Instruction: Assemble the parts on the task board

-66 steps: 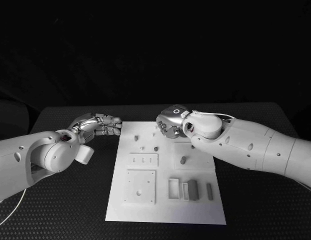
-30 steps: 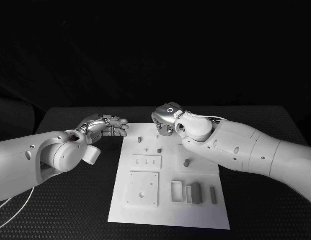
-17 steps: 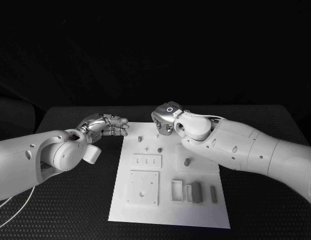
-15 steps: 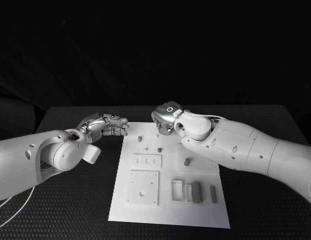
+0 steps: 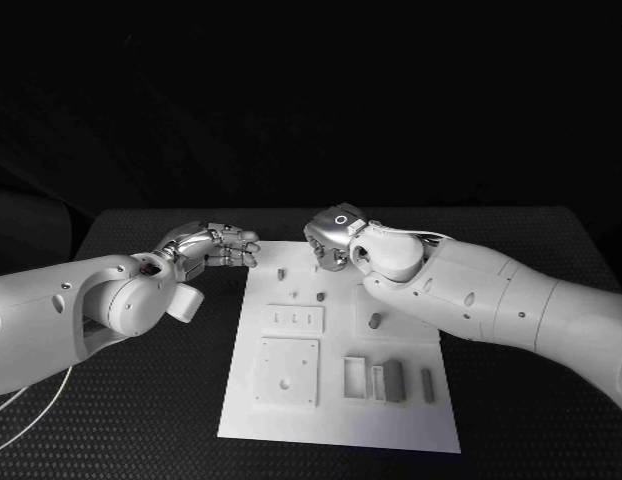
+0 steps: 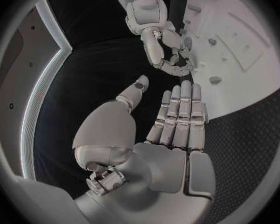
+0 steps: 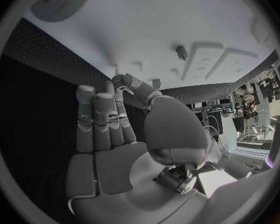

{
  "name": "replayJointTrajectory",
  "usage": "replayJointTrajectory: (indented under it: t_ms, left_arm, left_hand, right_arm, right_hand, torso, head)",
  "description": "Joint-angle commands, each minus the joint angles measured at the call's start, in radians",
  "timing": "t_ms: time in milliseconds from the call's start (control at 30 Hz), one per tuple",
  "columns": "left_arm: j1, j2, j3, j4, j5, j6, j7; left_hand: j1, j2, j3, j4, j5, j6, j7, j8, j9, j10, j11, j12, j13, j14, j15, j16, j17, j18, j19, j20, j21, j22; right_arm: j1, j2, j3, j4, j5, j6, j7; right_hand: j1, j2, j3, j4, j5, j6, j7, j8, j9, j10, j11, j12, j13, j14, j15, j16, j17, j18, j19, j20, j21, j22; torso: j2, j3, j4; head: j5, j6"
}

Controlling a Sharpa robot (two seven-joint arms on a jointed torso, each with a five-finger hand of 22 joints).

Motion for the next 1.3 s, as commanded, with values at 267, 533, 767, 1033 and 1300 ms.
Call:
replayJointTrajectory:
  t_ms: [267,533,767,1033,1300]
  left_arm:
    - [0.004,0.005,0.001,-0.001,0.004,0.015,0.005]
    - [0.003,0.019,0.001,-0.013,0.004,0.019,0.005]
    - [0.003,0.014,0.001,-0.009,0.004,0.018,0.006]
    - [0.003,0.013,0.001,-0.005,0.004,0.019,0.006]
    - [0.003,0.012,0.001,-0.006,0.004,0.020,0.006]
  left_hand:
    - [0.009,0.001,-0.007,0.001,0.003,0.000,0.006,-0.006,-0.002,-0.004,0.002,-0.006,0.001,0.010,0.000,-0.005,0.002,-0.008,0.002,-0.003,-0.004,-0.002]
    - [0.009,0.002,-0.007,0.002,0.003,-0.001,0.006,-0.007,-0.003,-0.005,0.003,-0.007,0.001,0.010,0.000,-0.006,0.003,-0.008,0.003,-0.003,-0.005,-0.002]
    - [0.008,0.002,-0.008,0.002,0.003,-0.001,0.007,-0.007,-0.003,-0.005,0.003,-0.008,0.001,0.010,0.000,-0.007,0.004,-0.008,0.003,-0.003,-0.005,-0.003]
    - [0.009,0.002,-0.008,0.002,0.003,-0.001,0.007,-0.007,-0.003,-0.005,0.003,-0.008,0.001,0.010,0.000,-0.008,0.004,-0.008,0.003,-0.003,-0.006,-0.003]
    - [0.009,0.002,-0.008,0.002,0.003,0.000,0.006,-0.007,-0.003,-0.005,0.003,-0.009,0.002,0.011,0.000,-0.008,0.004,-0.008,0.003,-0.003,-0.006,-0.003]
  right_arm:
    - [-0.002,0.003,0.000,-0.004,-0.012,0.012,0.007]
    - [-0.002,0.001,0.000,-0.003,-0.012,0.008,0.005]
    - [-0.002,0.001,0.000,-0.008,-0.012,-0.007,0.004]
    - [-0.002,0.003,0.000,-0.008,-0.012,-0.024,0.002]
    - [-0.002,0.002,0.000,-0.011,-0.012,-0.035,0.001]
  right_hand:
    - [0.010,0.002,0.002,0.002,0.005,0.010,0.000,-0.006,0.002,0.029,-0.012,0.003,0.002,-0.011,-0.012,0.005,-0.002,0.080,-0.001,-0.005,0.006,0.023]
    - [0.010,0.002,0.002,0.002,0.005,0.010,-0.001,-0.006,0.002,0.029,-0.012,0.003,0.002,-0.011,-0.012,0.005,-0.002,0.080,-0.001,-0.005,0.007,0.023]
    - [0.011,0.002,0.003,0.001,0.005,0.010,-0.001,-0.007,0.002,0.028,-0.012,0.002,0.003,-0.011,-0.012,0.005,-0.002,0.080,-0.002,-0.005,0.007,0.023]
    - [0.013,0.002,0.004,0.000,0.006,0.010,-0.001,-0.008,0.002,0.028,-0.012,0.001,0.004,-0.011,-0.012,0.006,-0.002,0.080,-0.003,-0.006,0.008,0.023]
    - [0.017,0.002,0.006,0.000,0.006,0.011,-0.001,-0.009,0.003,0.028,-0.012,-0.001,0.006,-0.012,-0.012,0.007,-0.002,0.080,-0.003,-0.007,0.009,0.023]
  torso:
    - [0.000,0.0007,-0.0014]
    - [0.003,-0.0003,-0.0024]
    - [0.003,0.0004,-0.0004]
    - [0.003,-0.0005,0.0014]
    - [0.001,0.0003,-0.0014]
  head:
    - [0.000,-0.003]
    - [-0.005,-0.003]
    - [-0.007,-0.005]
    - [-0.005,-0.009]
    - [-0.003,-0.009]
